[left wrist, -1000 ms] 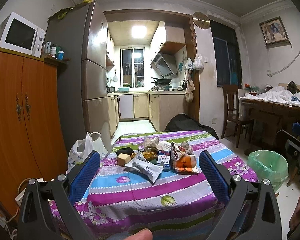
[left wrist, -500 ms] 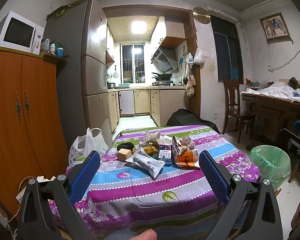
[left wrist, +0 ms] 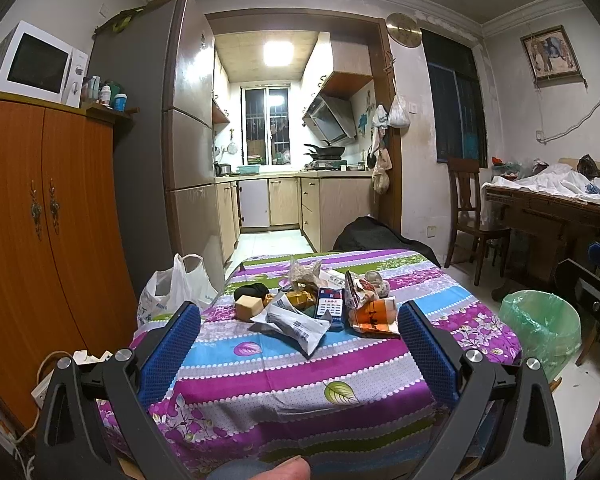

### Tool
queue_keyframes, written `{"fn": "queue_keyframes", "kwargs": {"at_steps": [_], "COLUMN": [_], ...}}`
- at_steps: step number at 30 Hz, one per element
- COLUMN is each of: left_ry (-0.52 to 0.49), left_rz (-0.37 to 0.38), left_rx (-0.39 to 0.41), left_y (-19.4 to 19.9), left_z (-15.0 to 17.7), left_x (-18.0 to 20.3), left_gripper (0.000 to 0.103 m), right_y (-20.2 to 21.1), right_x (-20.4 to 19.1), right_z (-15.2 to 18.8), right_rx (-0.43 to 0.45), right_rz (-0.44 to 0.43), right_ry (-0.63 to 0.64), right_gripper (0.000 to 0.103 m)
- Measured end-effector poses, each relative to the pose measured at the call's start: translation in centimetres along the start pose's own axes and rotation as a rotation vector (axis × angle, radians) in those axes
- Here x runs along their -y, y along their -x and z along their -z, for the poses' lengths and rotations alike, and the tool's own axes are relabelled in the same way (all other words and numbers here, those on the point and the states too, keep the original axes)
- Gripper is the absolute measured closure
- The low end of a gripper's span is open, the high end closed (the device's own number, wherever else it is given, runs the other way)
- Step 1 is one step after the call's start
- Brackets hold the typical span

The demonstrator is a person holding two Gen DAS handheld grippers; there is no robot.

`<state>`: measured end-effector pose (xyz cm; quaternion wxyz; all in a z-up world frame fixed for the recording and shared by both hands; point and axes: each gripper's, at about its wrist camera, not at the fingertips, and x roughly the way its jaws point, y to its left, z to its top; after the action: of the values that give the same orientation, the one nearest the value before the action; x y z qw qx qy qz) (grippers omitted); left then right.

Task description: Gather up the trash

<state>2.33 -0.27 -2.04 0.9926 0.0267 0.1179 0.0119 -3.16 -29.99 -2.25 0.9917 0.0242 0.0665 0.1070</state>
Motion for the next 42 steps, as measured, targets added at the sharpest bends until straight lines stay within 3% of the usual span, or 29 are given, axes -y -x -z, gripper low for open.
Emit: {"fn": "queue_keyframes", "kwargs": {"at_steps": [28, 34, 37, 39, 40, 42], "left_ry": [-0.001, -0.012, 0.055, 0.075, 0.087, 0.115], "left_rz": [0.011, 0.242, 0.224, 0.208, 0.198, 0.197], "left_rx": [-0.022, -0.208, -0.231, -0.297, -0.326, -0.383], "left_y": [-0.6, -5.5, -8.3, -11.2, -12.9, -15.5], "left_z": [0.7, 2.0, 3.4, 4.4, 4.9, 5.6], "left_x": [-0.3, -1.8, -4.2, -5.8, -6.6, -8.0], "left_gripper": [0.005, 0.005, 0.005, 0.005, 0.005, 0.005], "right_y": [-0.4, -2.7, -6.0, -8.9, -10.3, -14.2], "right_x": [-0.1, -0.4, -0.4, -0.3, -0.3, -0.2], "right_z": [0.5, 1.2, 1.9, 2.3, 2.5, 3.1], "right_rx": [-0.015, -0.070, -0.141, -0.209, -0.241, -0.324], "right_rz": [-0.002, -0.036, -0.099, -0.155, -0.178, -0.236], "right_ry": [0.002, 0.025, 0.033, 0.022, 0.018, 0.000], "right_gripper": [0.005, 0.005, 0.005, 0.007, 0.010, 0.028]}}
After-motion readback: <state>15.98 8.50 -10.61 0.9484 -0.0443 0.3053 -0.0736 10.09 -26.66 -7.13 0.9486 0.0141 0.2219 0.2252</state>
